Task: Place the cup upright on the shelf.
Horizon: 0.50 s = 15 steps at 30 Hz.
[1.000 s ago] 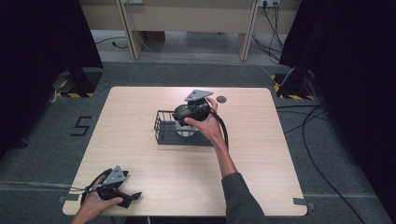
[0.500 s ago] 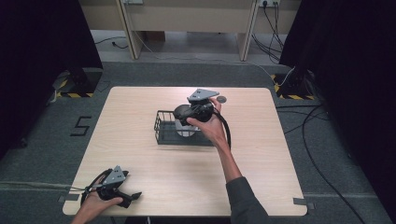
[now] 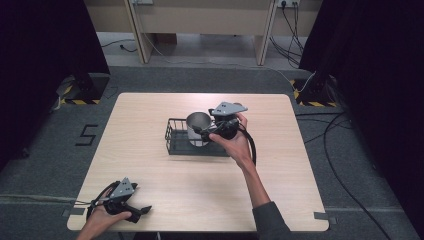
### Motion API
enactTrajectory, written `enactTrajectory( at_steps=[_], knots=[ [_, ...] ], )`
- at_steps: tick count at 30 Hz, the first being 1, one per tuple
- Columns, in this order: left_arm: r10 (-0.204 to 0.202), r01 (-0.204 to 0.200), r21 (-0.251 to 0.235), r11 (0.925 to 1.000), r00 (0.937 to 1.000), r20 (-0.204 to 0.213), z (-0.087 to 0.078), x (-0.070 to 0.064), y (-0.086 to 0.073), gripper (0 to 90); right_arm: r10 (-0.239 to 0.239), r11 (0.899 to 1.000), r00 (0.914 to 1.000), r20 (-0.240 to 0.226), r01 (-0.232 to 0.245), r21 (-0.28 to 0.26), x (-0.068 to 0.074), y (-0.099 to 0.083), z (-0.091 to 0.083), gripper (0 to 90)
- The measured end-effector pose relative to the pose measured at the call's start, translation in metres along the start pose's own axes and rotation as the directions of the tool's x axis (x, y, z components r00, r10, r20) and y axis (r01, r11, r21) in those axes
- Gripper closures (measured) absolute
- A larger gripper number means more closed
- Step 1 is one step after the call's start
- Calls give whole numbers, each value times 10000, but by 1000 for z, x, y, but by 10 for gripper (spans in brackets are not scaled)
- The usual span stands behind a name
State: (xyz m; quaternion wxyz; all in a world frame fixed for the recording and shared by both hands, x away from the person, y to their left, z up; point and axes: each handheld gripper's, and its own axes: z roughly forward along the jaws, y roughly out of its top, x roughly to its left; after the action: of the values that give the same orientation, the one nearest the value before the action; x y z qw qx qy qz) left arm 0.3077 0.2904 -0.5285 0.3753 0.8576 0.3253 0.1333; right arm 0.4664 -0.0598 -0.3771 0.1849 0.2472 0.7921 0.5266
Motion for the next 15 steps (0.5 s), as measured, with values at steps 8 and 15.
enactTrajectory(
  at_steps=[8, 15],
  knots=[
    [5, -5, -20, 10000, 10000, -4, 0, 0, 0, 0, 44, 9998, 10000, 49, -43, -191, 9, -9, -19, 154],
    [12, -12, -14, 10000, 10000, -3, 0, 0, 0, 0, 21, 9999, 9999, 128, -19, -146, 15, -17, -29, 155]
  ],
)
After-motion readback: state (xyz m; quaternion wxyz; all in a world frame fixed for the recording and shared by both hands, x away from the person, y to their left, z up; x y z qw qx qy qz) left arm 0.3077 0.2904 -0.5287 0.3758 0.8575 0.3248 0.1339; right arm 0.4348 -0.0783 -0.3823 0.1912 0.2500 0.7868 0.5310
